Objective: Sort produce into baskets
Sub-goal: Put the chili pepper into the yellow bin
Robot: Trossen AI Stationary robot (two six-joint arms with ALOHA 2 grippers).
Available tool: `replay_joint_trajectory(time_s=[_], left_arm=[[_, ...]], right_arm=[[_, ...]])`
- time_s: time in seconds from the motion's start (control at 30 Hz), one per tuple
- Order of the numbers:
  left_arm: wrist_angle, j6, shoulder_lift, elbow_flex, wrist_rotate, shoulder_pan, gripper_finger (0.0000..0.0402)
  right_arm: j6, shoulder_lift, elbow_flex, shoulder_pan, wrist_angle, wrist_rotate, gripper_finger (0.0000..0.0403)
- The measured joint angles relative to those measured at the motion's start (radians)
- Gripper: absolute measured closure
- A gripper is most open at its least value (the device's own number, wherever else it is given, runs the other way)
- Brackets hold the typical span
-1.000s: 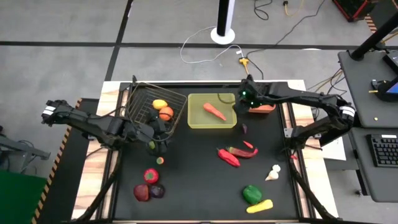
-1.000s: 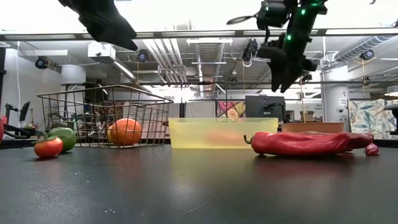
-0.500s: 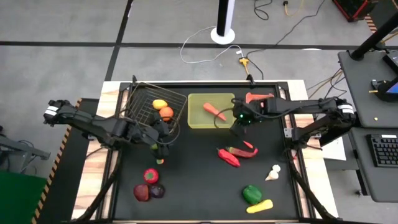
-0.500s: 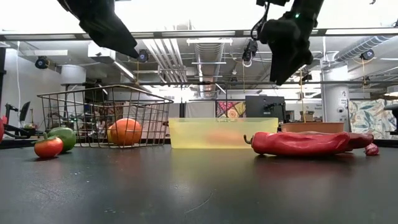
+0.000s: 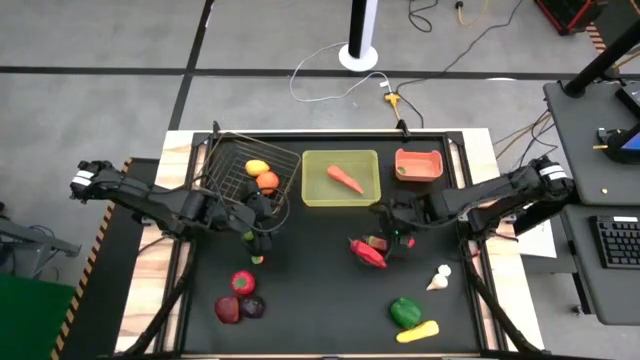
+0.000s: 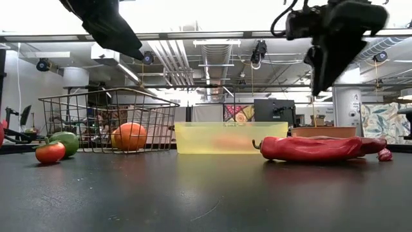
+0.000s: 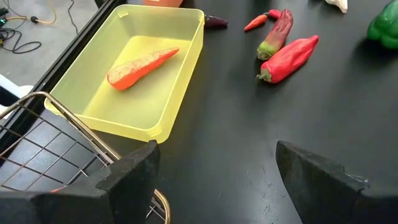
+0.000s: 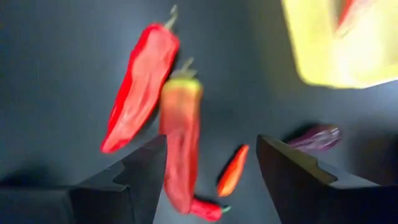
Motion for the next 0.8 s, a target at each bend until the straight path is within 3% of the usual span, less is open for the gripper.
replay_joint_trajectory(time_s=[0.23,0.6,0.8], left_arm=[[0.006,0.0,0.0,0.0,0.0,0.0,0.0102],[0.007,0.0,0.0,0.0,0.0,0.0,0.0102],[0.007,0.0,0.0,0.0,0.0,0.0,0.0102]], right_arm=[[0.075,0.088,-0.021,0.086,0.0,0.002,0.0149],[0.103,0.278,-0.021,0.088,-0.009,-0.053,0.0138],[0.102,0.32,-0.021,0.086,-0.008,-0.053,0.0152]])
